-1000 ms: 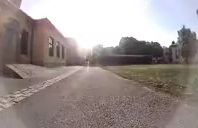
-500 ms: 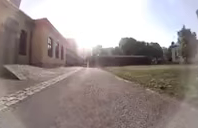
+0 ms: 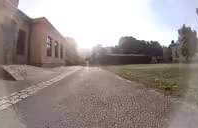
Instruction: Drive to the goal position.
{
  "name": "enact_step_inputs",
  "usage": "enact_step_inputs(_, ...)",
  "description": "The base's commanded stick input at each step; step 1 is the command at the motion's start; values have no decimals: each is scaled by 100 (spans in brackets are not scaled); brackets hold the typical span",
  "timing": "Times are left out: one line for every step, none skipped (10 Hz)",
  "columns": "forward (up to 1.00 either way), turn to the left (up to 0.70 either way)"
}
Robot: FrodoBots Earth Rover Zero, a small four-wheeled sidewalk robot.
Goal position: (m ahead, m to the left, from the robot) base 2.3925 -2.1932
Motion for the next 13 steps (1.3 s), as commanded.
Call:
enact_step_inputs(44, 2)
enact_step_inputs(44, 2)
enact_step_inputs(44, 2)
enact_step_inputs(44, 2)
enact_step_inputs(44, 2)
enact_step_inputs(44, 2)
enact_step_inputs(44, 2)
enact_step_inputs(44, 2)
enact_step_inputs(44, 2)
enact_step_inputs(44, 2)
enact_step_inputs(44, 2)
enact_step_inputs(44, 2)
enact_step_inputs(44, 2)
